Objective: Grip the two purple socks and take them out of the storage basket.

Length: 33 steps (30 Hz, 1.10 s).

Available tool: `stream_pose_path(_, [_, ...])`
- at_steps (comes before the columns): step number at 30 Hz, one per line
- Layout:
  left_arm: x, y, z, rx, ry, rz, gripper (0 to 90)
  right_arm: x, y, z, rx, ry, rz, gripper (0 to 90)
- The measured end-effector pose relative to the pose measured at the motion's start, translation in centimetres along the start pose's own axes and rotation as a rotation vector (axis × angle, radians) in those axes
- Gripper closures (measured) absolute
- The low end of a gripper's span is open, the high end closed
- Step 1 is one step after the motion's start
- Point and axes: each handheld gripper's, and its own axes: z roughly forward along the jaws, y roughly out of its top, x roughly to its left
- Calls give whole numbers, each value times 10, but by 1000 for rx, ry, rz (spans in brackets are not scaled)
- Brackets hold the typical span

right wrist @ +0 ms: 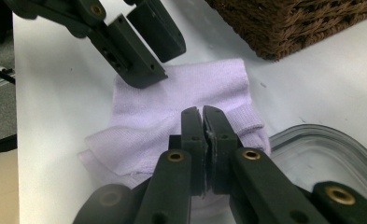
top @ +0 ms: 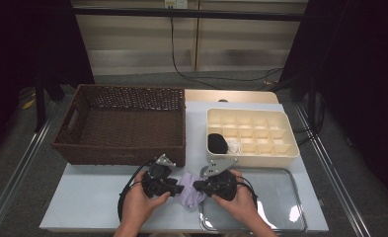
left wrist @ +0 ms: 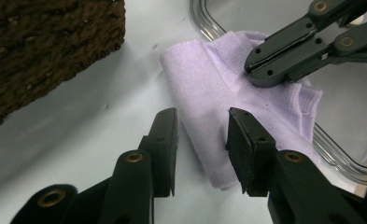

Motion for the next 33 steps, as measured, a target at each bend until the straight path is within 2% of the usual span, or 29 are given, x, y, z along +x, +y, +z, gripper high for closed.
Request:
stream_pose_path(2, [1, -1, 1, 10, 8, 15, 604, 0, -1, 0, -2, -2, 2, 871])
stream_pose_path(4, [0, -1, 2, 1, 3, 8, 603, 0, -1, -1, -4, 2, 5, 871])
stream_pose_path(7, [0, -2, 2, 5, 16, 23, 589, 0, -2, -1, -9, 2, 4, 871])
stream_pose_path(12, [2, -5, 5, 8, 27, 14, 551, 0, -2, -1, -10, 1, 7, 871])
stream_pose_path(19, [1, -8, 8, -7, 26, 19, 558, 1, -3, -1, -15, -1, 9, 872])
stream_pose_path(20, [1, -9, 9, -15, 23, 5, 561, 1, -3, -1, -15, 0, 10, 871])
stream_pose_path(22, [2, -9, 8, -6, 27, 9, 568, 1, -4, -1, -18, 2, 11, 871])
stream_pose_path(24, [2, -9, 9, -11, 18, 0, 602, 1, -4, -1, -19, 1, 8, 871])
stream_pose_path(27, [0, -10, 11, -20, -5, -12, 717, 1, -4, -1, -23, 1, 8, 871])
stream_pose_path(28, [0, -9, 10, -9, -6, -1, 752, 1, -4, -1, -23, 0, 6, 871])
stream_pose_path(30, [-2, -8, 9, -9, -9, -14, 810, 1, -4, -1, -23, -2, 7, 871])
stream_pose_path(31, [-3, -8, 10, -17, -9, -34, 831, 1, -4, -1, -23, -2, 8, 871])
stream_pose_path(33, [-2, -7, 8, 6, -7, -19, 841, 1, -4, 0, -22, -3, 8, 869])
